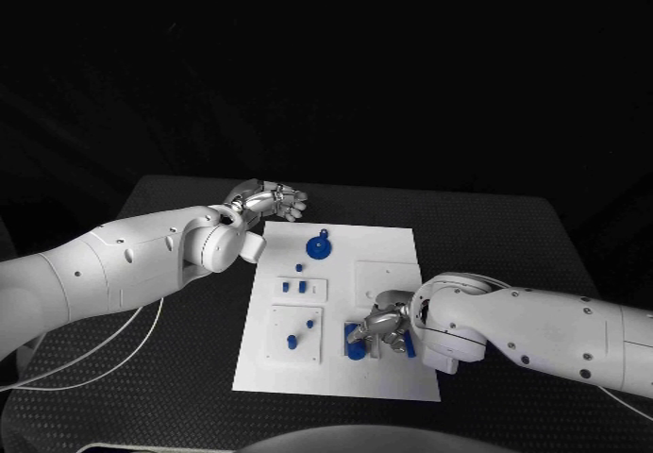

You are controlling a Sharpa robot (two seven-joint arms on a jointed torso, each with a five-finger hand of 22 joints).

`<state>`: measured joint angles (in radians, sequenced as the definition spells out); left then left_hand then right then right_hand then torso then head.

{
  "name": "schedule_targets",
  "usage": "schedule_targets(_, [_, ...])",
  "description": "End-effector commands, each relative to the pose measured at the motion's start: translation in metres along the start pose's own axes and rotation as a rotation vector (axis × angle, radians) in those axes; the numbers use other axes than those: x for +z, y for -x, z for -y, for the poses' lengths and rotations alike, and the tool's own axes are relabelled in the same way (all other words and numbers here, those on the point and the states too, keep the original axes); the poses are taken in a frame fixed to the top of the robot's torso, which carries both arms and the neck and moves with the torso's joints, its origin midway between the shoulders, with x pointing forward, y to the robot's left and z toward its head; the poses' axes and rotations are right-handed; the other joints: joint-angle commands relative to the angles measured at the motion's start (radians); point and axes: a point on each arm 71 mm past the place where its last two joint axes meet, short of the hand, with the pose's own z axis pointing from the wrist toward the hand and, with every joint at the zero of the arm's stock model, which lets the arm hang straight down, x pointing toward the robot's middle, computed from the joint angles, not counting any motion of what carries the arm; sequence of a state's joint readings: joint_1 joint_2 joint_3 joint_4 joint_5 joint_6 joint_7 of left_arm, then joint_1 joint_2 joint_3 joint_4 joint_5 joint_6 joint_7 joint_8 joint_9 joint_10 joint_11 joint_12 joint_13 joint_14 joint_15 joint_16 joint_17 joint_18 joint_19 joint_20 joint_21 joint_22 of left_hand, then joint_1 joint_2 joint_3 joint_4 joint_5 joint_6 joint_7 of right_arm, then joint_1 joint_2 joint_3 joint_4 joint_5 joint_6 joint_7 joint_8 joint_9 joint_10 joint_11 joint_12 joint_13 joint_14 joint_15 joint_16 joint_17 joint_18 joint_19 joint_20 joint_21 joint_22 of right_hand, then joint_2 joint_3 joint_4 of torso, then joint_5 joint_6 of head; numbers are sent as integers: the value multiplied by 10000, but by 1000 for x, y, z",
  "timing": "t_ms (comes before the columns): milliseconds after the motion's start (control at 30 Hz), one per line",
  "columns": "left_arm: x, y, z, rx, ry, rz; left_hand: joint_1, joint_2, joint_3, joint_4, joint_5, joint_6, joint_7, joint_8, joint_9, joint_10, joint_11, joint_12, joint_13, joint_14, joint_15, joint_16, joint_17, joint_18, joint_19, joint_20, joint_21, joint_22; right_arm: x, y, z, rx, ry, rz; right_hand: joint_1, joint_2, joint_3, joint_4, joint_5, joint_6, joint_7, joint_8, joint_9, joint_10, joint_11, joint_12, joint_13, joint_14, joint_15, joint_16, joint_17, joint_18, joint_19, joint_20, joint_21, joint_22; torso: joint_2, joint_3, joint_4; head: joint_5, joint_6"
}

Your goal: Assemble the parts on the task board

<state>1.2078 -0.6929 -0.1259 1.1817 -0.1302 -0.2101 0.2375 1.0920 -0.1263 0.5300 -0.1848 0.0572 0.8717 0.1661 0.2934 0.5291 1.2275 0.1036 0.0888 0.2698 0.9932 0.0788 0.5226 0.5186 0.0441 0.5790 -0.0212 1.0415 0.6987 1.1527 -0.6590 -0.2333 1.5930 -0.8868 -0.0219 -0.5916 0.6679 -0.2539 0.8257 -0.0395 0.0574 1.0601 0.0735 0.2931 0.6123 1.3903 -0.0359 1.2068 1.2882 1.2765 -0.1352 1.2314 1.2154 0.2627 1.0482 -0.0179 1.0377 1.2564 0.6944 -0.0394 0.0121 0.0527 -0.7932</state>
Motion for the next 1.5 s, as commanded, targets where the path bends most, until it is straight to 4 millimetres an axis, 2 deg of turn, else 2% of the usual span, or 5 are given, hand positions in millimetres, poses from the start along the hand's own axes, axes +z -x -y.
schedule_targets(33, [0, -2, 1, -75, -61, -139, -94, -26, -3, 48, 15, -81, 11, 37, -9, -62, -16, 4, -16, 43, 21, -34, 15, 145, -46, 25, -61, 17, 0, 1, 1, -180, 128, 95, -17, -27, -26, 77, -66, 51, -9, 32, 19, 44, -23, -64, 2, 13, -18, 58, -26, -9, 23, -66, 43, -17, 1, 2, -1, -2, 1])
schedule_targets(367, [0, -1, 1, -73, -38, -127, -106, -32, -6, 60, 13, -96, 17, 31, -14, -68, -13, 2, -18, 44, 22, -47, 30, 145, -45, 27, -62, 20, -10, -1, 9, -446, 578, -197, -918, -352, -2054, -350, -77, -121, -13, -2, 156, -141, -16, -233, -21, -256, -38, -7, -142, -9, -235, -91, 39, -56, -4, 7, -7, 0, 43])
schedule_targets(500, [-1, 0, 1, -68, -32, -101, -110, -33, -7, 63, 13, -100, 19, 30, -15, -71, -12, 0, -19, 45, 22, -52, 36, 145, -46, 27, -64, 21, -14, 0, 14, -538, 581, -266, -998, 339, -3241, -1393, 76, -163, -33, -32, 244, -198, -51, -281, 17, -364, -71, 8, -176, -9, -380, -205, -9, -140, -2, 5, -12, 14, 47])
schedule_targets(833, [-1, 0, 1, -72, -32, -116, -111, -35, -6, 66, 13, -106, 20, 29, -17, -73, -11, 0, -20, 46, 22, -59, 45, 146, -46, 27, -65, 23, -16, -2, 14, -1035, 625, -439, 2, 565, -3184, -2344, -3, -77, -27, -92, 261, -114, -42, -291, 52, -351, -61, 20, -253, -9, -295, -193, 19, -261, 9, 15, -7, 32, 41])
schedule_targets(1500, [-1, 0, 1, -77, -30, -133, -129, -29, -6, 87, 13, -109, 23, 31, -19, -74, -9, 1, -22, 49, 24, -76, 64, 145, -46, 29, -68, 27, -8, 7, 9, -1102, 432, 497, 439, 743, -2166, -932, -84, 188, -83, -101, 297, 164, -96, -112, 201, -85, -98, 215, -210, -9, -120, -124, 139, -412, 5, 2, 4, 25, 3])
